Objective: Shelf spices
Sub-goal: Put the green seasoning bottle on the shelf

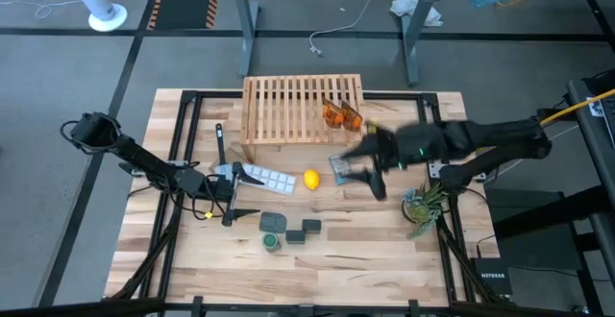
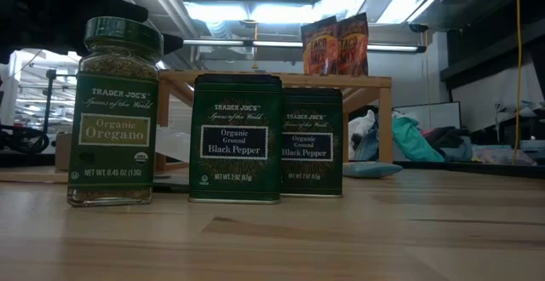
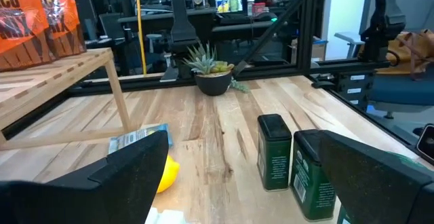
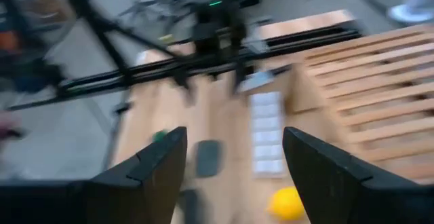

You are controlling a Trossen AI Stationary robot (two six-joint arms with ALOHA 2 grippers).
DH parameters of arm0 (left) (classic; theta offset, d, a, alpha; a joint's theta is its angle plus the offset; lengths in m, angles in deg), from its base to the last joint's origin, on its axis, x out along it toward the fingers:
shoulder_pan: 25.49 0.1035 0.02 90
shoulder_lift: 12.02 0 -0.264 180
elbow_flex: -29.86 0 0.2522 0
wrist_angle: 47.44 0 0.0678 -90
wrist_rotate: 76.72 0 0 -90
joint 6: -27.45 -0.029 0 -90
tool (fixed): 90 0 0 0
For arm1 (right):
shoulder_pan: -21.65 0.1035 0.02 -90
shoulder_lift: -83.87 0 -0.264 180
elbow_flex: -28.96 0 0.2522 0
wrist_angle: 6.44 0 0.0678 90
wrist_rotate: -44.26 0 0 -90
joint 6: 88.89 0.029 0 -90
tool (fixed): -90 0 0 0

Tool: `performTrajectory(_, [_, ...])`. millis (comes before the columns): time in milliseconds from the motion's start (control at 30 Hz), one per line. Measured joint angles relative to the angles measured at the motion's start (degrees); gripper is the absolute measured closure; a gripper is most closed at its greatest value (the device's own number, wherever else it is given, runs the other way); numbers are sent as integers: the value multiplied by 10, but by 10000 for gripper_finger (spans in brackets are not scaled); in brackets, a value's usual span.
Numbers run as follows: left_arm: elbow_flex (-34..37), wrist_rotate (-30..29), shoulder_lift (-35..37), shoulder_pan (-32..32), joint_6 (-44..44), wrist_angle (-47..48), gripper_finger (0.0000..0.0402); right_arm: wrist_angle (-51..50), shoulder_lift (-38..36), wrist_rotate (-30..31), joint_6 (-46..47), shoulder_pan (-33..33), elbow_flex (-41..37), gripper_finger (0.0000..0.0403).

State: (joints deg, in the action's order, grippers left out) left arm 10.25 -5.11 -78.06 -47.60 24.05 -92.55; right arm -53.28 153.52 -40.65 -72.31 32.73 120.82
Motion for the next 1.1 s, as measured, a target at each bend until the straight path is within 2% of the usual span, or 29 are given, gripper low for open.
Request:
performTrajectory(100, [0, 0, 0, 0, 0, 0, 34, 0, 7, 44, 30, 77, -12, 152])
performTrajectory(300, [0, 0, 0, 0, 6, 0, 34, 0, 59, 215, 102, 230, -49, 152])
performTrajectory(500, [0, 0, 0, 0, 7, 0, 34, 0, 154, 340, 189, 325, -87, 152])
performTrajectory(700, [0, 2, 0, 0, 7, 0, 34, 0, 261, 435, 303, 356, -126, 152])
performTrajectory(900, [0, 2, 0, 0, 18, 0, 34, 1, 348, 446, 410, 353, -144, 152])
performTrajectory(1100, [0, 3, 0, 0, 112, -9, 34, 20, 397, 456, 449, 354, -144, 152])
